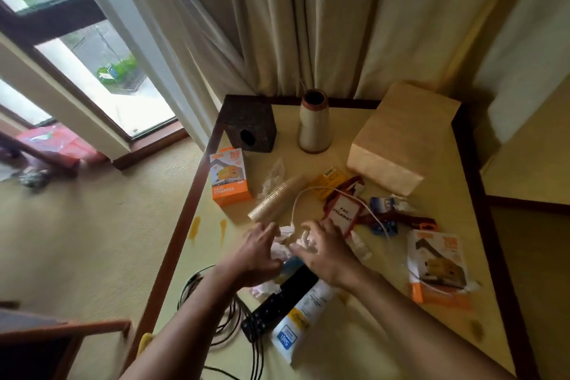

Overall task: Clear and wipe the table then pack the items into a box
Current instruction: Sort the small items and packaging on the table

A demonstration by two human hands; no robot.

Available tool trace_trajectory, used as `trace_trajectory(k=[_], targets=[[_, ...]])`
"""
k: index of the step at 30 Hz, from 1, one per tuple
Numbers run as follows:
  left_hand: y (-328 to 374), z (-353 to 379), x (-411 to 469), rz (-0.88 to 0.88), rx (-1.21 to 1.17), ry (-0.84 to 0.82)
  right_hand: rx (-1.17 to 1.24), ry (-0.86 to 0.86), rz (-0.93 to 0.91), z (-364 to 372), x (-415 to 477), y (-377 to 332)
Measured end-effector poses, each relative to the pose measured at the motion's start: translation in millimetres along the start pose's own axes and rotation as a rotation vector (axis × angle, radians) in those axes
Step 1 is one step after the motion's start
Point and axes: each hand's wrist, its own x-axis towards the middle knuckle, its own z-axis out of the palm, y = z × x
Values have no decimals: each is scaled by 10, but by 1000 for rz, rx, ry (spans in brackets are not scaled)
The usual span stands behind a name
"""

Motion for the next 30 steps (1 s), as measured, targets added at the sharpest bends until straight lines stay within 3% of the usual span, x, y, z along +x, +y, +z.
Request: trace_trajectory(k=[5,10,17,20,25,30], targets=[[-175,257,-130,-19,154,-5,-121,10,22,176,28,21],[-286,405,-194,-21,53,52,-78,104,-54,140,-9,-45],[-241,355,-265,62,-130,280,-76,321,-144,27,-83,-135],[-256,284,-319,74,-165,393,-85,288,-168,46,-105,-130],[-364,330,-470,22,91,123,-310,48,-72,179,-171,-155],[-405,512,-537,55,194,85,-417,48,-73,291,-142,-111]])
